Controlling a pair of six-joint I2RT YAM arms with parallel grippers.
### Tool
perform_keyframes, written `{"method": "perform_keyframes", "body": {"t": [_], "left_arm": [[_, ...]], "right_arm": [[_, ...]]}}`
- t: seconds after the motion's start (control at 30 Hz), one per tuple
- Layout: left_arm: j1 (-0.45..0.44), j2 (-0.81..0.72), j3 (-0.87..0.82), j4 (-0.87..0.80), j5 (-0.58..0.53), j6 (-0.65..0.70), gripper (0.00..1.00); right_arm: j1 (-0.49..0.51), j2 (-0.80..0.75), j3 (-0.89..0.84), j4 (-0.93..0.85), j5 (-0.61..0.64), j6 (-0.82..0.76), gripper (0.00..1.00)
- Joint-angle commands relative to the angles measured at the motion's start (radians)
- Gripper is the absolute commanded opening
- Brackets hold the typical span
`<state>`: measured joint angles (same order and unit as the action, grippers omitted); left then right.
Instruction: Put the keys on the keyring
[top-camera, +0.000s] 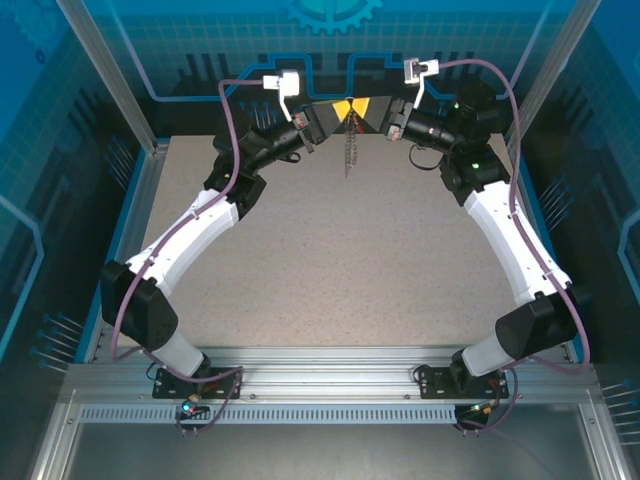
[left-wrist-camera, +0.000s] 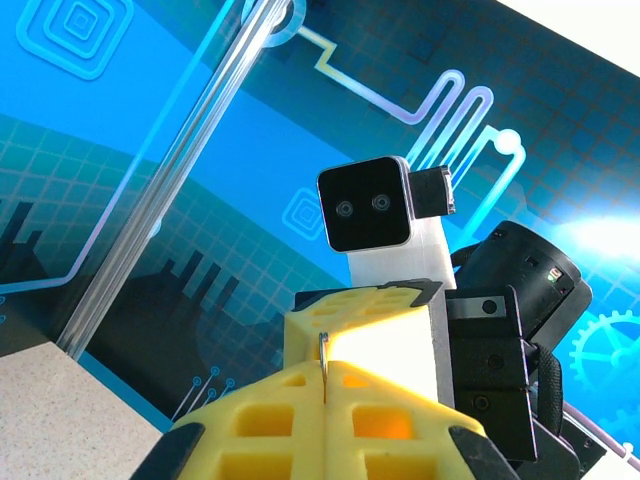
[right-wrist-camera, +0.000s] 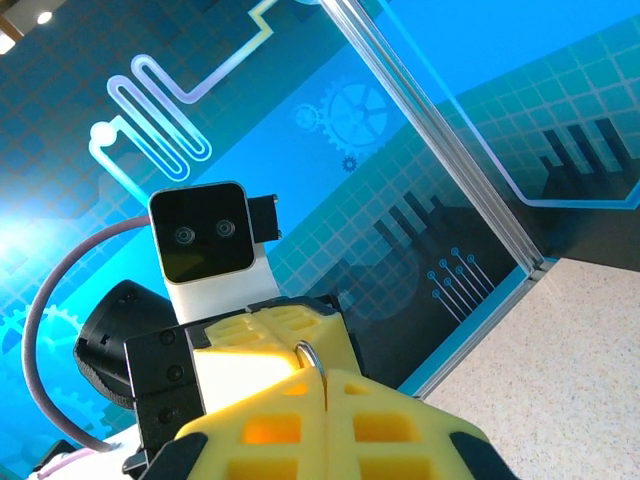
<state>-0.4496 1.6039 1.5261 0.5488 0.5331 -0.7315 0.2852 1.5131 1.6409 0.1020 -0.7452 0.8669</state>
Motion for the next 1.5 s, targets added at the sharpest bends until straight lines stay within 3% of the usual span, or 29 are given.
{"method": "perform_keyframes", "body": {"t": [0.0,0.1,0.23,0.4,0.7,1.07,1.47], "left_arm": [[0.018,-0.008,0.031,0.04,0.01,0.006,0.07],[0.029,-0.02,0.021,0.034,0.015,0.005,0.25],[0.052,-0.041,0.011,-0.001,0.034,0.011,0.36],[0.083,-0.057,0.026,-0.076,0.096,0.048,0.45],[0.116,0.002,0.228,-0.481,0.307,0.267,0.57],[0.139,0.096,0.402,-0.81,0.416,0.456,0.63],[0.146,0.142,0.412,-0.75,0.484,0.383,0.58]], "right_arm": [[-0.032,-0.021,0.051,-0.046,-0.019,-0.036,0.0],[-0.039,-0.013,0.087,-0.089,-0.042,-0.071,0.0],[-0.045,-0.003,0.137,-0.189,-0.055,-0.154,0.0],[-0.053,0.022,0.201,-0.323,-0.094,-0.278,0.0],[-0.052,0.135,0.432,-0.769,-0.146,-0.629,0.0],[-0.048,0.218,0.497,-0.9,-0.235,-0.723,0.0],[-0.036,0.223,0.473,-0.866,-0.271,-0.693,0.0]]}}
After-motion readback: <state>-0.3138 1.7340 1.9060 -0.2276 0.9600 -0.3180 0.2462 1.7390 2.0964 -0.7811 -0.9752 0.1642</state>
